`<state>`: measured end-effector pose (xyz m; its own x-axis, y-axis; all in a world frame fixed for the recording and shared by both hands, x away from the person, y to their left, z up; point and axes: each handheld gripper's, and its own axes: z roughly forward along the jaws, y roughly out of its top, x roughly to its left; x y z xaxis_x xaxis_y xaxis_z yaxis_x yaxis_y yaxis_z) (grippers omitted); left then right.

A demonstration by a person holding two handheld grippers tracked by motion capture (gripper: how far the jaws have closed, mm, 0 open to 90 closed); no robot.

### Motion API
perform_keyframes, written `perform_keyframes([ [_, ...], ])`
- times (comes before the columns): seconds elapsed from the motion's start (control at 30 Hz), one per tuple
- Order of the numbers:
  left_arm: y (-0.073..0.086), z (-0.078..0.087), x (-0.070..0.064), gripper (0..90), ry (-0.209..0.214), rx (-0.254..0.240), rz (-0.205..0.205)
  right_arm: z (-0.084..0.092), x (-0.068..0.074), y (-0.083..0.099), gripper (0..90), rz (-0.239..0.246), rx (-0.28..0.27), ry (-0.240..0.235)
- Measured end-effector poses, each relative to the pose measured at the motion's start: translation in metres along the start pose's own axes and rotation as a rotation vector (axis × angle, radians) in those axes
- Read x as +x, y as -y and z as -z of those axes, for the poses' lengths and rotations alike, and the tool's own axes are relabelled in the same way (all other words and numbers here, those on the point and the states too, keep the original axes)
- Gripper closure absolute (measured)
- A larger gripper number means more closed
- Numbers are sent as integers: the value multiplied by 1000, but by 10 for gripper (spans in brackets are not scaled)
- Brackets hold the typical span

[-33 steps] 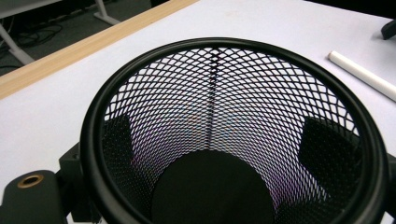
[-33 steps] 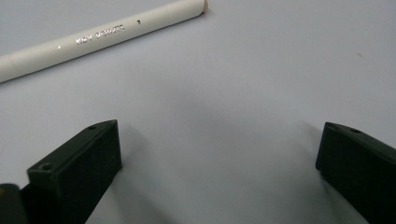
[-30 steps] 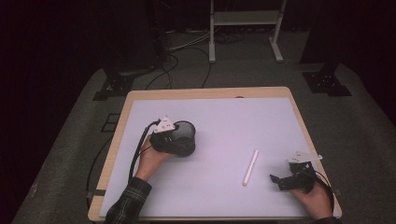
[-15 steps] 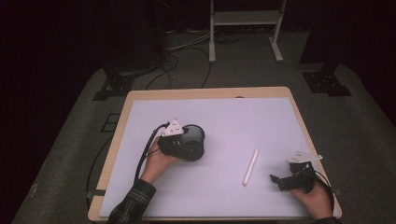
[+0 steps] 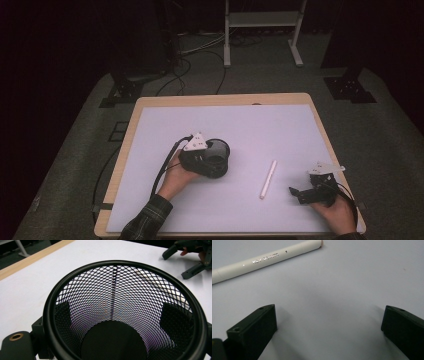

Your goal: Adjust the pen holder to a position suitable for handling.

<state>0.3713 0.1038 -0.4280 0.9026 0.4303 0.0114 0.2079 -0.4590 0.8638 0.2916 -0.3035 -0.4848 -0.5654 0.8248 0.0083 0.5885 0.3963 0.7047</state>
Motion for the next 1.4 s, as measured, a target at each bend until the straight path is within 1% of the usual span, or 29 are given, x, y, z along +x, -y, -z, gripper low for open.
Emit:
perform_keyframes([
  [0.1,-1,-4,-4,96,8,0,-12,0,0,0,0,0,0,0],
  [0.4,-2,-16,-14,96,36,0,-25,0,0,0,0,1,1,0],
  [0.7,-2,-25,-20,96,55,4,-35,0,0,0,0,0,1,1],
  [0.73,-2,-25,-20,96,57,4,-39,0,0,0,0,0,0,1],
  [0.93,1,-28,-21,96,66,16,-35,0,0,0,0,0,0,1],
  [1.1,4,-28,-21,96,67,8,-26,0,0,0,0,1,0,1],
  [1.33,4,-27,-21,93,65,12,-42,0,0,0,0,1,0,1],
  [1.37,5,-27,-21,86,64,15,-38,0,0,0,0,1,0,1],
  [1.4,5,-28,-21,50,61,29,-33,0,0,0,0,1,0,1],
])
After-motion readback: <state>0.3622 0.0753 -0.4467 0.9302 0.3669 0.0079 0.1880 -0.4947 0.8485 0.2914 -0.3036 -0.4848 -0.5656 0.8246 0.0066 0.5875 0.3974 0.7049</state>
